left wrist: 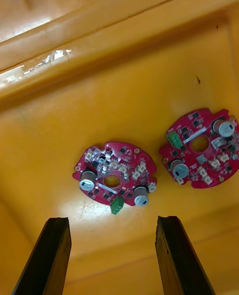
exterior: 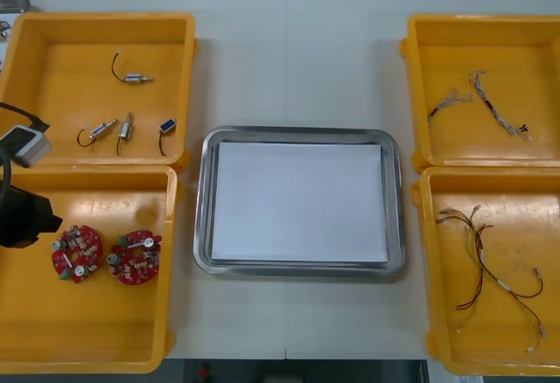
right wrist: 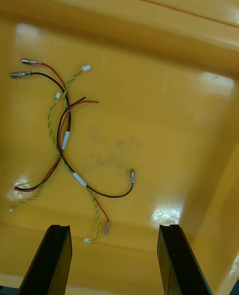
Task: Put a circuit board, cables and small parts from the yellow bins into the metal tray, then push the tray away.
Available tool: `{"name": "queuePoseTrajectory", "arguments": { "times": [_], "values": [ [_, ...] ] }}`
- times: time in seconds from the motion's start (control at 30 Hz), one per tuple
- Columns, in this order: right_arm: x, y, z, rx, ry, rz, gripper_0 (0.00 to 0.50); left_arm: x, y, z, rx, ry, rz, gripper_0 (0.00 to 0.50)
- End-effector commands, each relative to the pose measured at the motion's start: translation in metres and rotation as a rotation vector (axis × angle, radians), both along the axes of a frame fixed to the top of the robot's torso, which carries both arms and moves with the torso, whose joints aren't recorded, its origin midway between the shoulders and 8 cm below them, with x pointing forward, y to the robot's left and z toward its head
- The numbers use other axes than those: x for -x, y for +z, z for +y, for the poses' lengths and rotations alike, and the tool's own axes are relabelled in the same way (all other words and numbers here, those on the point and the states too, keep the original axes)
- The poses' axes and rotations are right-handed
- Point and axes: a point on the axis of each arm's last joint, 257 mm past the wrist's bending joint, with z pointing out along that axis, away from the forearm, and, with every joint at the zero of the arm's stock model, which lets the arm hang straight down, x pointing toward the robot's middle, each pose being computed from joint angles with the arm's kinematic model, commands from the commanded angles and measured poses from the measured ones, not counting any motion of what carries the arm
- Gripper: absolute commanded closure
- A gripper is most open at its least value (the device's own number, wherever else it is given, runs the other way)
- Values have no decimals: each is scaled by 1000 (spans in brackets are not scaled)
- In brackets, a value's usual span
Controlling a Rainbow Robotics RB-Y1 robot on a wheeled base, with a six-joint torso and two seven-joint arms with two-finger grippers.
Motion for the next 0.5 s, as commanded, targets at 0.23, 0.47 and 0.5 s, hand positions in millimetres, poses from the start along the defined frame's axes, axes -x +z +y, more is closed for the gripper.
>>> {"name": "queuePoseTrajectory", "arguments": {
  "times": [0.23, 0.47, 0.5],
  "values": [
    [14, -28, -5, 103, 156, -18, 0, 18, -24, 2, -33, -147, 14, 0],
    [15, -57, 7, 111, 213, -18, 0, 20, -43, -5, -50, -216, -7, 0],
    [15, -60, 7, 108, 215, -15, 0, 21, -44, -5, -52, -221, -8, 0]
  ]
}}
